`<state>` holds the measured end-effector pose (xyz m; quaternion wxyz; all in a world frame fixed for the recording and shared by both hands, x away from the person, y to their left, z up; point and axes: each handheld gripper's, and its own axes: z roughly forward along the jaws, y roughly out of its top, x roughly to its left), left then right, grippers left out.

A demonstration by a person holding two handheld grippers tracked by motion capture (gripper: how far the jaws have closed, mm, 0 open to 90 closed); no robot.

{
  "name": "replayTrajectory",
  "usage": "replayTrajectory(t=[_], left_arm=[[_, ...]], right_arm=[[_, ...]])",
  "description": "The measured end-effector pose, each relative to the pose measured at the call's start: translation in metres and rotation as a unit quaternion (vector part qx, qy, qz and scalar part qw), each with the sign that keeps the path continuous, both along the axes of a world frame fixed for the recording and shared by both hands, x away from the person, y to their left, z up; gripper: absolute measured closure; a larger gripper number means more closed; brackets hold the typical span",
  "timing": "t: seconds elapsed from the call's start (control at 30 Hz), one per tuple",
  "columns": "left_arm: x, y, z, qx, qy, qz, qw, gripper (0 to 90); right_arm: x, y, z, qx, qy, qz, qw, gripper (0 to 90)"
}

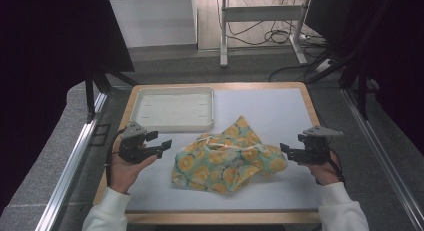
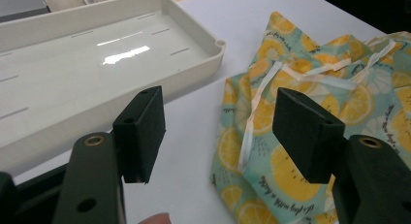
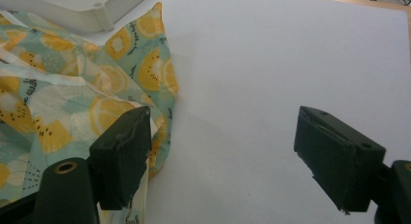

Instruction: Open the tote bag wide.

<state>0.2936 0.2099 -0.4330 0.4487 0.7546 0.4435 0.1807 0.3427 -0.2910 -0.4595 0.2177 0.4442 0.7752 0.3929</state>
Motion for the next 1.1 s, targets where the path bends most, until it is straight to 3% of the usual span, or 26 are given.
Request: replayTrajectory(t=[0.37,0.67,0.87,1.1], left_arm=[[0.019,-0.033,0.004,0.003,0.004,-0.023,0.9997,38.0],[0.027,-0.039,0.002,0.001,0.009,-0.029,0.9995,39.5],[0.039,-0.046,0.001,-0.007,0.016,-0.033,0.9993,40.5],[0.046,-0.055,-0.008,0.005,0.027,-0.040,0.9988,41.0]], right_arm=[[0.000,-0.001,0.001,-0.003,-0.004,0.000,1.0000,21.3],[0.000,-0.001,-0.001,-0.008,-0.001,-0.001,1.0000,21.3],[0.001,0.004,-0.003,-0.014,0.001,0.003,0.9999,21.2],[0.000,0.003,-0.003,-0.018,0.002,0.000,0.9998,21.0]])
